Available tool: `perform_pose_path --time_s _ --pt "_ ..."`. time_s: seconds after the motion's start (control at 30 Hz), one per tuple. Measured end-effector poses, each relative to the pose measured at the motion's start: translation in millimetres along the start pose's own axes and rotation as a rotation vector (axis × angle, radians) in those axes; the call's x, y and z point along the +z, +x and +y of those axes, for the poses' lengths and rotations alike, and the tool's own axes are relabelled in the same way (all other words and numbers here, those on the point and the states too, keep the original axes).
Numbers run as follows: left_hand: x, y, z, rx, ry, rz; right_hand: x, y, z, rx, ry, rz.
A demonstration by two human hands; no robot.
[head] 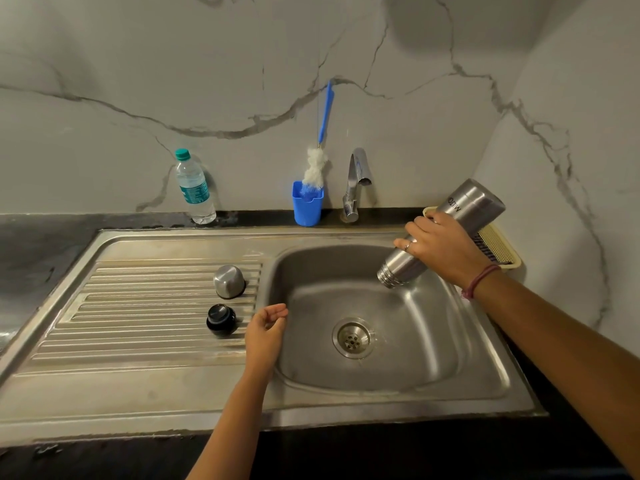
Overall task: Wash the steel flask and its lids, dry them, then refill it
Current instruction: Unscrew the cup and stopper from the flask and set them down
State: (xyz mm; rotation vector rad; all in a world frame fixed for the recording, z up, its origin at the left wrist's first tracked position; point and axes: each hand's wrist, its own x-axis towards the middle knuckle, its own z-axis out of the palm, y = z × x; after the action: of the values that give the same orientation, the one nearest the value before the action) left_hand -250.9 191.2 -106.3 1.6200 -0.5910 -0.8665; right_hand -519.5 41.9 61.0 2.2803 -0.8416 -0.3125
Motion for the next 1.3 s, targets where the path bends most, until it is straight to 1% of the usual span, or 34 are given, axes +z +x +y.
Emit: perform_pose_path --time_s 0.43,0.63,0.77,0.93,1.13,1.3 --pt "6 -12 0 -0.007 -0.042 0.019 6 4 -3 -0.086 -0.042 0.084" --pt "0 -16 3 0.011 -0.072 0.037 3 8 -7 -0.118 -0.055 0.148" --pt "-6 -17 5 0.016 -0.095 0.037 7 14 -13 -0.161 -0.078 0.146" --pt "-14 -15 12 0.019 -0.105 0.014 5 22 -22 -0.16 -0.052 0.115" --pt "-28 -7 23 0.04 -0.093 -0.018 -4 33 -34 -0.118 -0.047 0.029" --pt "-38 2 34 0.034 -0.077 -0.069 -10 40 -44 -0.047 0.024 0.01"
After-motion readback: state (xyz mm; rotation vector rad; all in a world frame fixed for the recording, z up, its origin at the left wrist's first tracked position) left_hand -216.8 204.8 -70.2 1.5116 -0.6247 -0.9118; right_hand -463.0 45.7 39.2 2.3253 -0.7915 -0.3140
